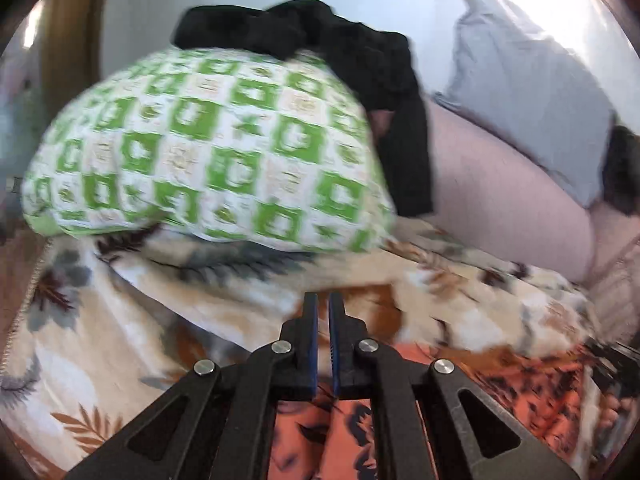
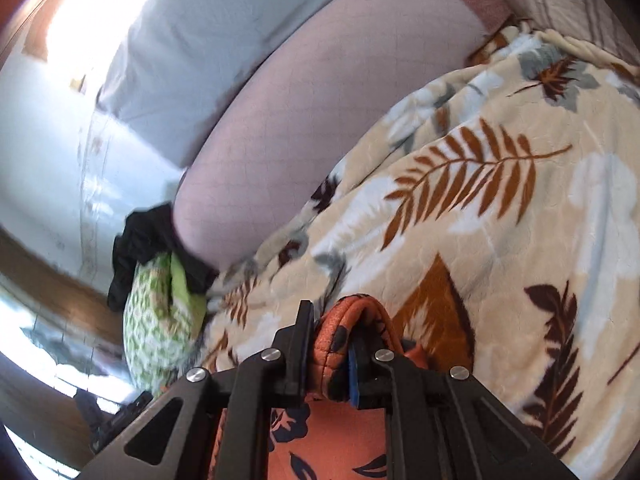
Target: Fold small clothes
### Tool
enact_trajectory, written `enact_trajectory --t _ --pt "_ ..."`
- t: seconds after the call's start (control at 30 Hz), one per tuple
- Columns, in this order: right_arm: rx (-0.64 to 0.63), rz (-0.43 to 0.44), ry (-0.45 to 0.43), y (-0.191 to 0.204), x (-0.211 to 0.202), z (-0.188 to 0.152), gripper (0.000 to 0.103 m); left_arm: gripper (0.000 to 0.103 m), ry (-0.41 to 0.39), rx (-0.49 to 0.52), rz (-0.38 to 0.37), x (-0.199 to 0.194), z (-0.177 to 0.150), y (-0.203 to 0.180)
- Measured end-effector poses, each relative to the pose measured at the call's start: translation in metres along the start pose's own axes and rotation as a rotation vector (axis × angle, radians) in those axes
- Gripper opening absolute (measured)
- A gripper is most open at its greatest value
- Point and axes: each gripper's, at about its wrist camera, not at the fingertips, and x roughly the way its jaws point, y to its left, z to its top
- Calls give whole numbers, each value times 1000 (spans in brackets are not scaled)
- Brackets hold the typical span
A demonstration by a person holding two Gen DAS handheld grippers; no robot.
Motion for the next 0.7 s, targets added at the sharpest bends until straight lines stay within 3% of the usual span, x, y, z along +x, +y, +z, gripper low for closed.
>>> enact_trajectory --t 0.07,0.13,0.2,0.23,0.3,0.33,0.37,0.43,0.5,0.57,0.6,0.67,0.7 --pt "134 28 62 -24 21 3 17 5 58 -31 31 19 -7 6" --pt "260 33 144 -53 42 2 19 5 73 -63 -4 22 -20 9" --pt "337 115 152 -72 42 -1 20 5 77 -39 -53 16 -32 3" --pt "356 148 138 -77 37 -2 26 5 83 -13 -56 14 -37 -2" --pt "339 184 80 -77 16 -1 58 5 133 38 -84 16 -45 -13" --pt "322 189 28 -74 1 -1 82 5 162 54 -99 17 -48 -19" --pt "298 198 -16 -68 -12 -2 84 5 187 66 -97 16 -51 -21" --pt "180 193 2 -44 -25 -3 84 5 170 50 -50 0 -58 -26" --pt "7 143 79 -5 -27 -14 81 5 132 23 -7 -31 -70 -30" --pt "-173 85 152 35 -20 -34 62 5 94 13 9 -67 -89 -40" --pt "-279 41 209 61 -8 -50 59 8 77 -8 8 -82 -101 -44" --pt "-407 -24 296 92 17 -81 40 24 53 -75 -4 -107 -128 -54" --pt "-448 -63 335 105 32 -94 39 39 43 -115 -10 -114 -142 -57"
